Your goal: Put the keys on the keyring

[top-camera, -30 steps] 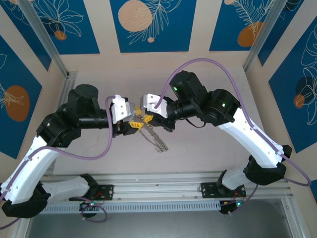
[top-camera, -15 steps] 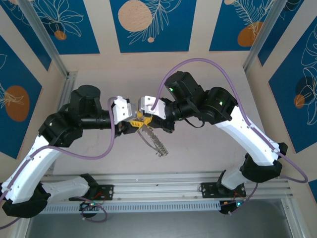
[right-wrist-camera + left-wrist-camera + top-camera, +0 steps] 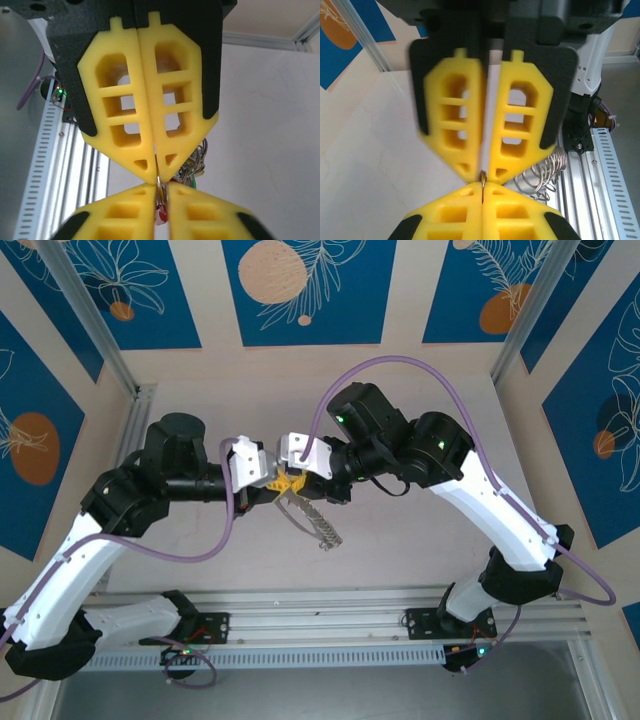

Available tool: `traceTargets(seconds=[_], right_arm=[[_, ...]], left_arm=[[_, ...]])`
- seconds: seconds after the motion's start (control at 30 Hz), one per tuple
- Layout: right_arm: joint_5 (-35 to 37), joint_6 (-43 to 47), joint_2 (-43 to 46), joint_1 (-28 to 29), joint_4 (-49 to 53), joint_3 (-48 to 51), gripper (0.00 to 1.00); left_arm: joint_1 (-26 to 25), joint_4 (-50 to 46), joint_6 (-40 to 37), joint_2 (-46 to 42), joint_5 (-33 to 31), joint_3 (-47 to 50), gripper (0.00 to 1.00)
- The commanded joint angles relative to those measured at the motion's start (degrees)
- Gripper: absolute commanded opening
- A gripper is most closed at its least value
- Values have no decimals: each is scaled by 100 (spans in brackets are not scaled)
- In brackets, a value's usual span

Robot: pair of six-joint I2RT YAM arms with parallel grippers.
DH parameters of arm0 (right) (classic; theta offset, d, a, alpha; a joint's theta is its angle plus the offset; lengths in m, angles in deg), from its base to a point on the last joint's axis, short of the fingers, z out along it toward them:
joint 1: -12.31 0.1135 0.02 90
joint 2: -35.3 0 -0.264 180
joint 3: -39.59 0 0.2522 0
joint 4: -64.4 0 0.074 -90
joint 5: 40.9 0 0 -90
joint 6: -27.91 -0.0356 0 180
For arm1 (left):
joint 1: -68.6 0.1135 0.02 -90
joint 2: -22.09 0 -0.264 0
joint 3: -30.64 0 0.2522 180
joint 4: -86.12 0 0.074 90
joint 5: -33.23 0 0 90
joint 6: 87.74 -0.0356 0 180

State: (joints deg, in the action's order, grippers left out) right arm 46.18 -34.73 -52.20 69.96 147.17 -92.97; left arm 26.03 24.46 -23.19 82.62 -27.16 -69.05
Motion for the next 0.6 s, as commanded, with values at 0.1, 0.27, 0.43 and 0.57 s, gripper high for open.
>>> traceTargets(seconds=[0.1,0.27,0.43,0.57], right_arm=[[-845,-214,833,-199,-1158,1066,30],[-1276,-393,1142,-410,-1545,1415,24],[-1717,-484,1340,-547,-1821,1601,20],[-1995,-520,1459,-605,-1981,1699,19]], left_arm=[[-11,508,245,-177,429,93,0],[3,995,662,-301,916,146,0],[8,1450,1000,-492,1138,241,0],[22,1753,1241,-608,1299,360,0]])
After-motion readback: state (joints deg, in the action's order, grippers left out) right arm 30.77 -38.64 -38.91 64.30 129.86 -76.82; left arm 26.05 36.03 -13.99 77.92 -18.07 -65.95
